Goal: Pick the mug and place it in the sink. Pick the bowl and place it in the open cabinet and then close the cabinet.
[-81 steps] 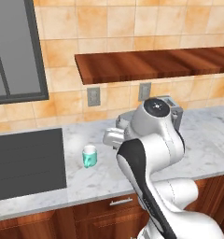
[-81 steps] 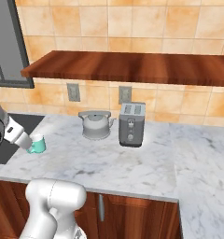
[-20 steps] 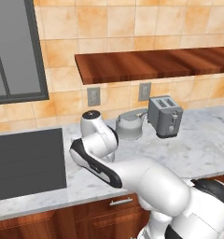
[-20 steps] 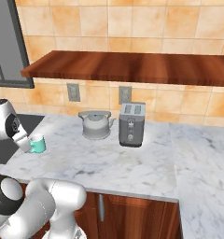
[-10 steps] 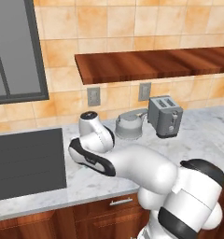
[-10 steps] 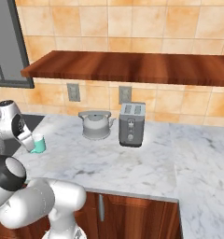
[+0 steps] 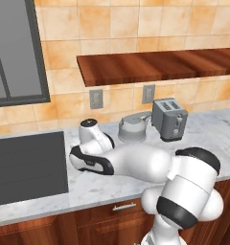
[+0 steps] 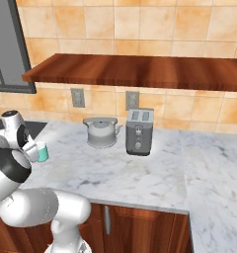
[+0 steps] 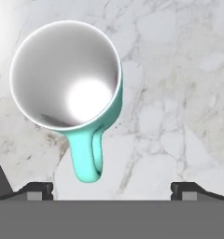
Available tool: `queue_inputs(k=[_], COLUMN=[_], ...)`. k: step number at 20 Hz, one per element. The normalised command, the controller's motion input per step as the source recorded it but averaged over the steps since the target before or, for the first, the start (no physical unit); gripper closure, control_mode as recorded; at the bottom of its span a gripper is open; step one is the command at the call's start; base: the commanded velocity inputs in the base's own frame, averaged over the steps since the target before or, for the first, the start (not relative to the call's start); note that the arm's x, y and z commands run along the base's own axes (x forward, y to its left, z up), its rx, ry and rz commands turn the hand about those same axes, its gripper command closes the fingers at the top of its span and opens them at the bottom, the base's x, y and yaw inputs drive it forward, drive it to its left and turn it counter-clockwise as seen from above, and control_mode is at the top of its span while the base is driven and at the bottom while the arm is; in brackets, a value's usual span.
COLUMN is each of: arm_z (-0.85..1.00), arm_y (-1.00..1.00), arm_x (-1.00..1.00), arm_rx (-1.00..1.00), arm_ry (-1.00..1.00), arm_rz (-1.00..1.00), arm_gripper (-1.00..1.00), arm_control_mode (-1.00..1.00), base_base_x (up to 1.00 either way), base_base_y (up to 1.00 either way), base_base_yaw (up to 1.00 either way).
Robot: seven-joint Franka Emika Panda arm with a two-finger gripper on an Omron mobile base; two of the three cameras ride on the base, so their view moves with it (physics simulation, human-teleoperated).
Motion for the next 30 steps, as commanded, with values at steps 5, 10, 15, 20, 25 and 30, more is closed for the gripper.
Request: queue_inputs(k=[5,10,15,20,25,30], arm_z=[-0.12,-0.08,-0.13,-0.17,-0.21,-0.25], arm_y=[0.06,0.15,0.20,0.16,0.07,0.01], arm_x=[0.24,0.30,0.23,0.03,0.00,0.00], arm_rx=[0.00,-0.01,-0.01,0.00,0.00,0.00], arm_ry=[0.00,0.00,0.00,0.00,0.00,0.00], arm_rz=[0.00,0.00,0.00,0.00,0.00,0.00], arm_gripper=[-1.00,-1.00,-1.00,-1.00,1.00,1.00], arm_control_mode=[-1.00,-1.00,-1.00,-1.00,-1.00,-1.00], base_base_x=[0.00,0.00,0.00,0.00,0.00,0.00], base_base_y=[0.00,0.00,0.00,0.00,0.00,0.00], base_base_yaw=[0.00,0.00,0.00,0.00,0.00,0.00])
